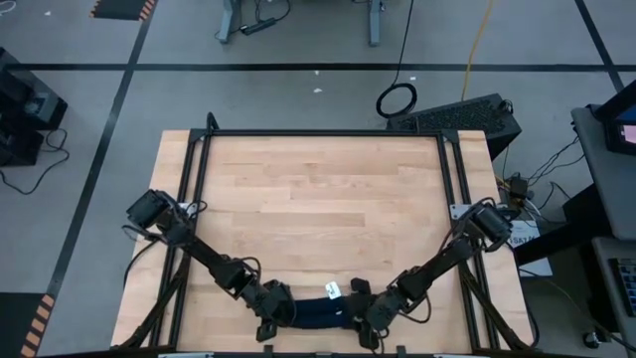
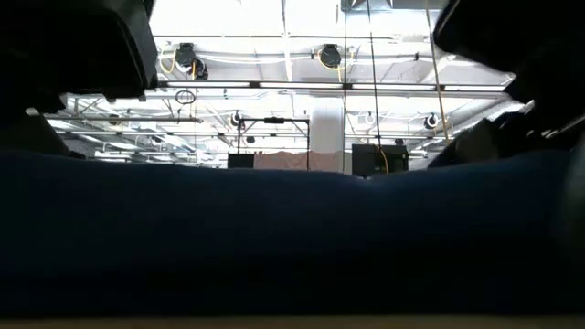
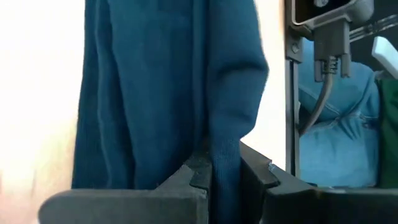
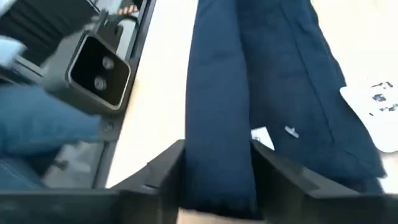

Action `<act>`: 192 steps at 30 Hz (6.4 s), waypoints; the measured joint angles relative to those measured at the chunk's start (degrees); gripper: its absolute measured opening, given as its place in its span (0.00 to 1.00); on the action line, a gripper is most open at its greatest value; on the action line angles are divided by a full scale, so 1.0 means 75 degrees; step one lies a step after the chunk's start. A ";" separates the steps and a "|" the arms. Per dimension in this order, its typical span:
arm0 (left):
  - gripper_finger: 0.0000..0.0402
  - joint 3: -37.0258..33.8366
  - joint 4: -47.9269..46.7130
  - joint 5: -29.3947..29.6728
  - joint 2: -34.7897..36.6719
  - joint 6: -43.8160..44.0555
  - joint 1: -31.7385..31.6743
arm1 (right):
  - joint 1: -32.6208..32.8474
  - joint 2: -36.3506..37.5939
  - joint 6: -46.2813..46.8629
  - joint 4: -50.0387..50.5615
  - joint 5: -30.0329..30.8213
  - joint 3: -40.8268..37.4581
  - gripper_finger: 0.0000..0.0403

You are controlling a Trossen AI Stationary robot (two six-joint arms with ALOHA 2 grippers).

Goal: Roll towel into tight, uniform cylinder
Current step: Roll the blue cloth napkin

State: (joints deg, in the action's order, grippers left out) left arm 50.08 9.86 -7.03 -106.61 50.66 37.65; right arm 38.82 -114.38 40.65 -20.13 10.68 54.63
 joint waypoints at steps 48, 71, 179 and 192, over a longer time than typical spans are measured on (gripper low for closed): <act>0.10 -0.0092 0.0226 -0.1463 0.0003 0.0540 -0.0918 | 0.0941 -0.0494 -0.3761 -0.1232 0.3322 0.0096 0.30; 0.53 -0.0086 -0.1605 -0.1164 0.1641 -0.0949 -0.0113 | -0.0045 -0.0253 0.0566 -0.1102 0.1561 0.0108 0.02; 0.02 -0.0121 -0.0098 -0.1968 0.0463 -0.1004 -0.0962 | -0.1196 0.0602 0.1606 0.0681 -0.3861 0.0114 0.04; 0.02 -0.0115 0.0918 -0.2987 0.0133 -0.1006 -0.1089 | -0.1584 0.0596 0.1063 0.0781 -0.5779 0.0122 0.04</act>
State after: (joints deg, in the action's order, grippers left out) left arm 49.21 16.74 -29.43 -105.61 43.12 29.48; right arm 26.94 -109.91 48.62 -14.27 -32.67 55.55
